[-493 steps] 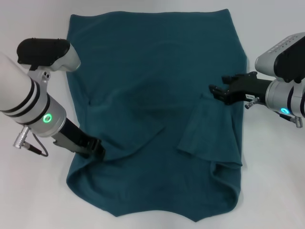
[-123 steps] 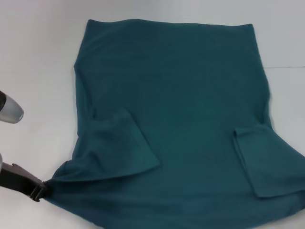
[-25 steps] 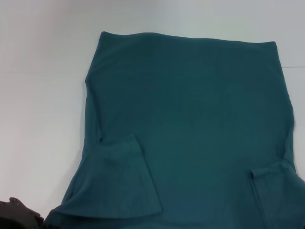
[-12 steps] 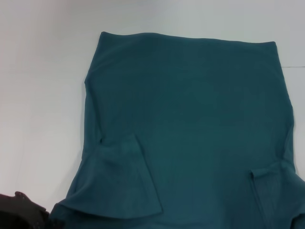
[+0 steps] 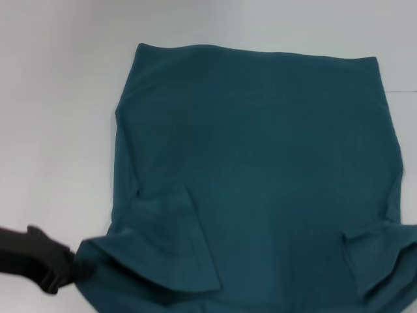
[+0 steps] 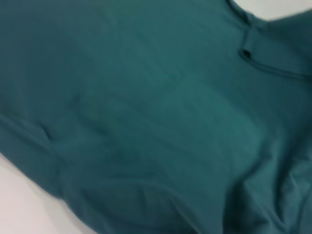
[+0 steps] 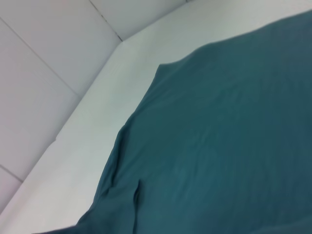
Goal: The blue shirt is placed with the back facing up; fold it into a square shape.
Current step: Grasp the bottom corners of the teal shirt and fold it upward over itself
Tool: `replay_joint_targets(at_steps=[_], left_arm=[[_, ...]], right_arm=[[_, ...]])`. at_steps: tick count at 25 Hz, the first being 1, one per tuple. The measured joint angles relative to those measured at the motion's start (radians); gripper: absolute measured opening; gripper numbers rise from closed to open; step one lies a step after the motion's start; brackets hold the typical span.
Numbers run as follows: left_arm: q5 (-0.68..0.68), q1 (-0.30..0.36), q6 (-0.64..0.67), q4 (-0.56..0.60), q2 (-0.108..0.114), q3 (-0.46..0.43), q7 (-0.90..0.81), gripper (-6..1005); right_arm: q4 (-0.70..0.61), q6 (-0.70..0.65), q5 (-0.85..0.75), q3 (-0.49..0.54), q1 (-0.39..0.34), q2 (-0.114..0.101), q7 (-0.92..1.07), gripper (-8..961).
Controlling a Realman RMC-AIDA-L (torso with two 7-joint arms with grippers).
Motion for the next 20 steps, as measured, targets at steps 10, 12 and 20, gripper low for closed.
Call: replay_joint_targets(at_steps=[10,12,20], left_arm=[[0.0,-0.109,-0.141,-0.067,0.006,-0.023,-0.005,48],[0.004,-0.142,-0.173,-0.099,0.007,-0.038,-0.004,49],[0.016,-0.244,-0.324,-0.206,0.021,-0.049,0.005,49]], right_arm=[[0.01,0.038,-0.115,0.069,0.177,-0.004,0.045,15],[0.021,0.047,-0.147,0.087,0.227,-0.004,0.052,15],[0.139,0.053,-0.263,0.202,0.436,-0.009,0.044,15]])
